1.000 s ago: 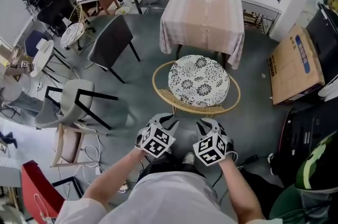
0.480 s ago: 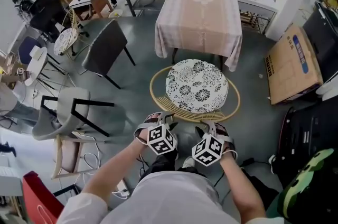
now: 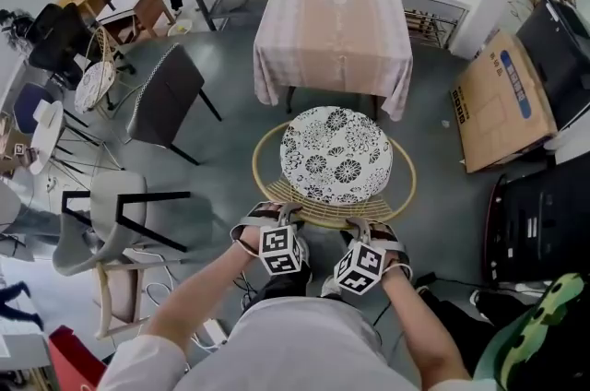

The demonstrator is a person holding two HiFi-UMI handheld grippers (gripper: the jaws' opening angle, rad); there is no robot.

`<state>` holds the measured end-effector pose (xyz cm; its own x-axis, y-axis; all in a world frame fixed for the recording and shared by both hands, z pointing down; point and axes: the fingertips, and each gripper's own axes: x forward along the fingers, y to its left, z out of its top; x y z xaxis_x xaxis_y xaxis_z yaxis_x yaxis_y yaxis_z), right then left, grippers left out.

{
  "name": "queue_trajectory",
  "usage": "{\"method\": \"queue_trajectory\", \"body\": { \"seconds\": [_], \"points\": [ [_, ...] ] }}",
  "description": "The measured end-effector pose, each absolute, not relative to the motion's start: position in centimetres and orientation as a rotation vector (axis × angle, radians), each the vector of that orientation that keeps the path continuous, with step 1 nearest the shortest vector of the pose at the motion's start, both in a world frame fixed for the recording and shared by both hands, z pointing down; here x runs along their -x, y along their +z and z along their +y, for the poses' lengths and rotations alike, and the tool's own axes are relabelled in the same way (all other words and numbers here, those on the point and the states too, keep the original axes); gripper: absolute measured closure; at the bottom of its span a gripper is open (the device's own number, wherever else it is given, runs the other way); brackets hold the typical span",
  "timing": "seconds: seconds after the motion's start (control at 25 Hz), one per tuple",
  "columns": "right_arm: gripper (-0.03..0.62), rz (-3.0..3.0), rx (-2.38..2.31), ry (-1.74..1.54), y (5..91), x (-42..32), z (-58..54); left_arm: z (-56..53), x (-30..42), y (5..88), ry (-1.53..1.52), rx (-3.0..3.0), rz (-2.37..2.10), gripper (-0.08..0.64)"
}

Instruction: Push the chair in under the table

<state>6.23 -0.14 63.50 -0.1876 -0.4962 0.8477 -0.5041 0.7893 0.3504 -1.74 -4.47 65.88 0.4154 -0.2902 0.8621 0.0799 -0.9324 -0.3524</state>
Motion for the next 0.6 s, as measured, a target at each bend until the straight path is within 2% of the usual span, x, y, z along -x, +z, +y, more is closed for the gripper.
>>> {"method": "queue_trajectory", "body": {
  "seconds": [0.08, 0.24, 0.6],
  "points": [
    [0.491, -1.821, -0.760, 0.009, 63.6, -6.3, -0.4, -4.7, 1.6, 65.8, -1.524, 2.347, 0.150, 0.430],
    [0.506, -1.834, -0.736, 0.047, 63.6, -6.2, -0.6, -4.6, 1.5, 65.9, -1.538, 2.335, 0.081, 0.443],
    [0.506, -1.828, -0.753, 0.092, 63.7, -6.4, -2.0, -5.8, 1.4, 66.2, -1.550, 2.345, 0.064, 0.445]
  ]
}}
